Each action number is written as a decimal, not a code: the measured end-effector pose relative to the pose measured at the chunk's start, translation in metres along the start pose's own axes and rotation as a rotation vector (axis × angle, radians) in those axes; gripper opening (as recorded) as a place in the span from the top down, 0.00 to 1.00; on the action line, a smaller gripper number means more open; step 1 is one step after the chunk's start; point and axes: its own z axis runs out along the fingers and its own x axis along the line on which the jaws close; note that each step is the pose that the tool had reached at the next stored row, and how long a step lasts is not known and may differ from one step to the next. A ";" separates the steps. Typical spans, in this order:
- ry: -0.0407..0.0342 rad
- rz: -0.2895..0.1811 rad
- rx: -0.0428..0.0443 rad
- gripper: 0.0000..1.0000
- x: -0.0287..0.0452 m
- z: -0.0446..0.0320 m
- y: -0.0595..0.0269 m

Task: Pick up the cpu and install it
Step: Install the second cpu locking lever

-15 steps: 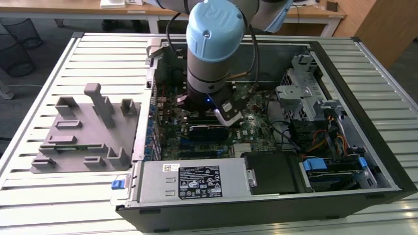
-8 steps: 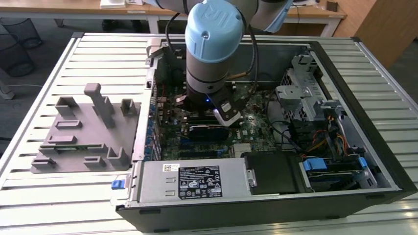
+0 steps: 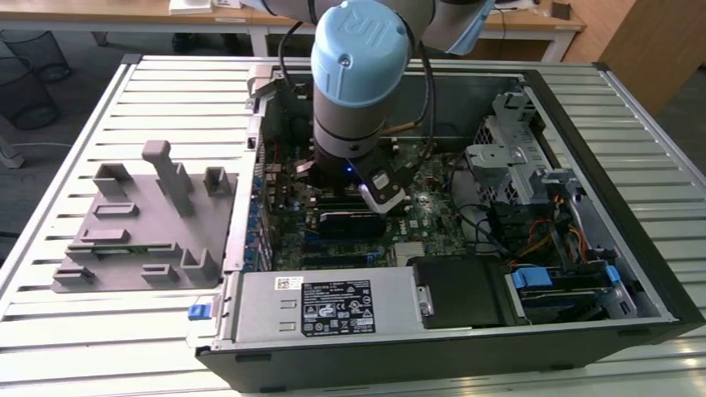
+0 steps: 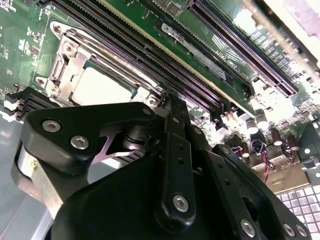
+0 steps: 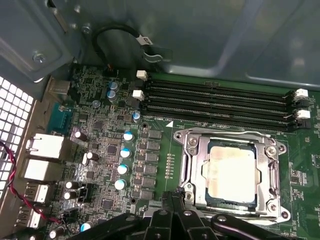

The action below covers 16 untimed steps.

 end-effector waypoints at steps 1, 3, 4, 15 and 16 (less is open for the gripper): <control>-0.0001 0.000 -0.0012 0.89 0.0000 0.0002 0.0001; -0.0005 0.000 -0.0042 0.89 -0.0001 0.0007 0.0003; -0.0007 0.000 -0.0057 0.89 -0.0001 0.0009 0.0004; -0.0014 -0.001 -0.0145 0.89 0.0012 -0.0056 0.0027; -0.0015 -0.001 -0.0146 0.89 0.0012 -0.0077 0.0034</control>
